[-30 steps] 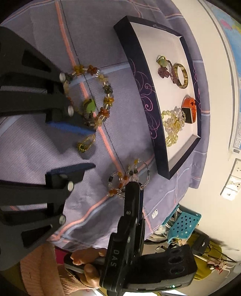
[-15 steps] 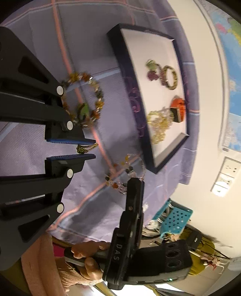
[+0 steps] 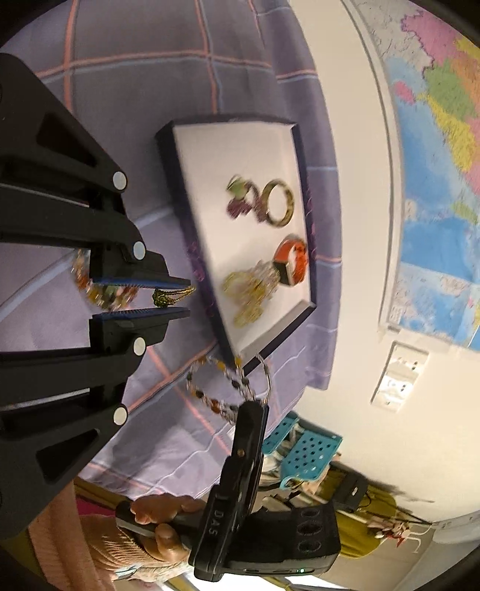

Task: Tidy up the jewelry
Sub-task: 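Carry both pieces over the box lid, lower them in and open both tools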

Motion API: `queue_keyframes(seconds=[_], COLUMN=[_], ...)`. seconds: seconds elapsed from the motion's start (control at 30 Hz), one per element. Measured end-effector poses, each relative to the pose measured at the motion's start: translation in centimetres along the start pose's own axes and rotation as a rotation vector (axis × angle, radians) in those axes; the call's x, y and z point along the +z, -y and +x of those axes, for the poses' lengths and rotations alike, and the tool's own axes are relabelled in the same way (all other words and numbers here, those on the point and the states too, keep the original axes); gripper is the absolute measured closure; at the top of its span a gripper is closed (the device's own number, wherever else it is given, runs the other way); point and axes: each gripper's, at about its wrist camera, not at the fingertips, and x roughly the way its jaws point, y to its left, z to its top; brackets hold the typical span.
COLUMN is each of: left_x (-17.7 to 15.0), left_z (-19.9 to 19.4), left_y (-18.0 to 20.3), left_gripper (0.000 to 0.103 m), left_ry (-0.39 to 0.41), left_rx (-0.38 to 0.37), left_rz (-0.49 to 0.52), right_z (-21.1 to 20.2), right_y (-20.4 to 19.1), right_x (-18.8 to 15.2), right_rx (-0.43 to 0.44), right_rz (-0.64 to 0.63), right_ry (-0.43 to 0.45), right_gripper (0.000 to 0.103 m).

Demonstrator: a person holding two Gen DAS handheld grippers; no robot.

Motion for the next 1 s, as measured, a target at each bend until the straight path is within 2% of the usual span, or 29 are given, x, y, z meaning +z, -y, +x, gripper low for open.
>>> queue_keyframes(seconds=[0.43,0.8,1.0], left_x=[3.4,3.7,3.8], left_z=[1.2,4.0,4.6], left_y=[-3.1,-5.2,-5.7], left_gripper=[0.093,0.093,0.093], left_ry=[0.017,-0.032,-0.035], left_rx=[0.065,0.094,0.099], left_rz=[-0.022,-0.066,-0.073], right_z=[2.1,5.0,5.8], right_y=[1.9,2.7,2.8], right_x=[3.3,3.9,4.2], right_rx=[-0.037,-0.028,-0.023], right_rz=[0.012,0.027,0.035], right_ry=[0.024,-0.019,-0.026], right_gripper=[0.096,0.096,0.096])
